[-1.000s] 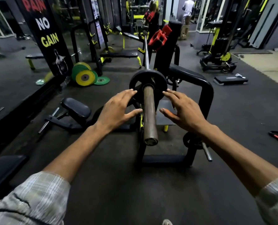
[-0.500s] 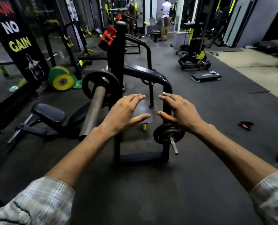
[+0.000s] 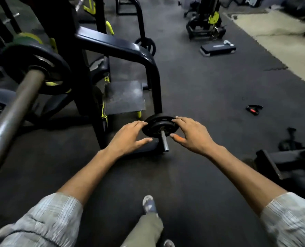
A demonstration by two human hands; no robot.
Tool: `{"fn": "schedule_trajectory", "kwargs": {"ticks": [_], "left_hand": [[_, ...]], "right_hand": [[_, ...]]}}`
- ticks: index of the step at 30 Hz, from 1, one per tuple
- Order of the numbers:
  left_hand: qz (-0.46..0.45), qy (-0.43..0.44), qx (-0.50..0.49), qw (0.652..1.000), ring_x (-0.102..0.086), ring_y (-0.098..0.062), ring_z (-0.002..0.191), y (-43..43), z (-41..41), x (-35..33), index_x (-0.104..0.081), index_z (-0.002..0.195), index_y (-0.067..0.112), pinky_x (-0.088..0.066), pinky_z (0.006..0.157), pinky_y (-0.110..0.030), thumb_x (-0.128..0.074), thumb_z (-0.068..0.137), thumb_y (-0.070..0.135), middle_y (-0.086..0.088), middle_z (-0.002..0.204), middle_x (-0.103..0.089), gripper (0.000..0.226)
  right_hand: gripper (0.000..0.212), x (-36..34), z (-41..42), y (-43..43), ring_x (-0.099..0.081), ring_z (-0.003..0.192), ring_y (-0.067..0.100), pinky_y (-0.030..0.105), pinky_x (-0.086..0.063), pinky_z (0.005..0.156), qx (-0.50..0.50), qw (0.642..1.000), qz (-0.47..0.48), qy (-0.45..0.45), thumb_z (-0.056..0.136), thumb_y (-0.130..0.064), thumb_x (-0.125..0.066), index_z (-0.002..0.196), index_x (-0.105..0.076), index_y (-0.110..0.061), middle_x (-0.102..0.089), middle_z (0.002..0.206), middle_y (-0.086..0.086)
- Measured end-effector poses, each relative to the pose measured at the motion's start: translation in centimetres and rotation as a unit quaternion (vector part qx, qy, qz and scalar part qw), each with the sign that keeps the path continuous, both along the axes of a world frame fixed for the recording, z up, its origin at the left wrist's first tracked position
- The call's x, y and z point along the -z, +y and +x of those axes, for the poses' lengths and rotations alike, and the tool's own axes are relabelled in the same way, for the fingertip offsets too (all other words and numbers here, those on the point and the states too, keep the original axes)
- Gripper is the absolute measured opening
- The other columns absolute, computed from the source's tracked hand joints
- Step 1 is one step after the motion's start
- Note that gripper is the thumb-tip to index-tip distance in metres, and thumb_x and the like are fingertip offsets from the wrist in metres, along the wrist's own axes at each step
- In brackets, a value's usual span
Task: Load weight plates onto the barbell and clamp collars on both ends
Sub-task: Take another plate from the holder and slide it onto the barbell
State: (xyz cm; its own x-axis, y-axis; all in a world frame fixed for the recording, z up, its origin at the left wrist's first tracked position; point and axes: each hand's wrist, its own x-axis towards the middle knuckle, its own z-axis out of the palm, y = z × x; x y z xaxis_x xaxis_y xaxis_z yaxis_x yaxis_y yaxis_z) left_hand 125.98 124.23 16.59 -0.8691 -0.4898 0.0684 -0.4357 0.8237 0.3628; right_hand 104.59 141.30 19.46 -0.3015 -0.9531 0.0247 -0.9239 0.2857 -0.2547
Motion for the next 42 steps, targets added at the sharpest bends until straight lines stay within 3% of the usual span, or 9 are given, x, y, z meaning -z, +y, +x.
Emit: {"fn": "schedule_trajectory", "kwargs": {"ticks": [5,15,24,29,37,42], "left_hand": [[0.076,-0.057,-0.019,0.995,-0.053,-0.022,0.137,-4.3,-4.2,7.5,-0.051,0.145,0.017,-0.043,0.114,-0.039,-0.059,0.090,0.064,-0.005,0.147,-0.056,0.073],[0.186,-0.153,-0.058,0.969,-0.046,-0.021,0.142,-8.5,-11.1,20.2,-0.044,0.151,0.016,-0.038,0.116,-0.035,-0.063,0.094,0.054,-0.004,0.154,-0.048,0.071],[0.205,-0.087,-0.170,0.960,-0.036,-0.025,0.149,-13.4,-17.5,30.7,-0.031,0.158,0.011,-0.035,0.120,-0.038,-0.068,0.094,0.038,-0.010,0.162,-0.036,0.079],[0.214,-0.052,-0.221,0.950,-0.047,-0.027,0.139,-13.9,-19.7,33.4,-0.036,0.155,0.012,-0.043,0.113,-0.043,-0.069,0.093,0.031,-0.009,0.155,-0.042,0.072],[0.188,0.047,-0.286,0.938,-0.058,-0.020,0.124,-13.3,-20.1,35.2,-0.058,0.137,0.014,-0.038,0.103,-0.019,-0.072,0.088,0.016,-0.005,0.137,-0.059,0.051],[0.168,0.028,-0.275,0.946,-0.062,-0.020,0.107,-13.5,-20.2,34.7,-0.060,0.125,0.017,-0.047,0.092,-0.030,-0.078,0.086,0.025,-0.003,0.121,-0.064,0.044]], "right_hand": [[0.061,6.0,-4.6,-3.0,-0.051,0.141,0.026,0.044,-0.050,0.105,0.015,0.997,0.070,-0.022,0.098,-0.053,-0.058,0.149,-0.049,-0.022,-0.051,0.157,0.002],[0.058,18.4,-11.2,-10.0,-0.054,0.133,0.030,0.044,-0.048,0.102,0.031,0.979,0.177,-0.100,0.100,-0.047,-0.056,0.150,-0.045,-0.020,-0.055,0.148,0.007],[0.074,30.5,-17.5,-16.0,-0.047,0.139,0.032,0.048,-0.052,0.097,0.047,0.982,0.119,-0.139,0.099,-0.034,-0.065,0.160,-0.030,-0.011,-0.040,0.154,0.009],[0.079,34.1,-18.8,-17.7,-0.050,0.136,0.035,0.052,-0.055,0.098,0.032,0.983,0.117,-0.135,0.095,-0.029,-0.071,0.159,-0.030,-0.008,-0.039,0.153,0.012],[0.066,36.5,-18.5,-18.3,-0.062,0.112,0.035,0.048,-0.057,0.080,0.054,0.993,0.044,-0.094,0.089,-0.018,-0.075,0.145,-0.043,-0.007,-0.047,0.136,0.013],[0.050,36.4,-19.2,-18.7,-0.061,0.108,0.031,0.045,-0.054,0.078,0.036,0.993,0.028,-0.105,0.090,-0.020,-0.074,0.132,-0.049,-0.008,-0.054,0.125,0.011]]}}
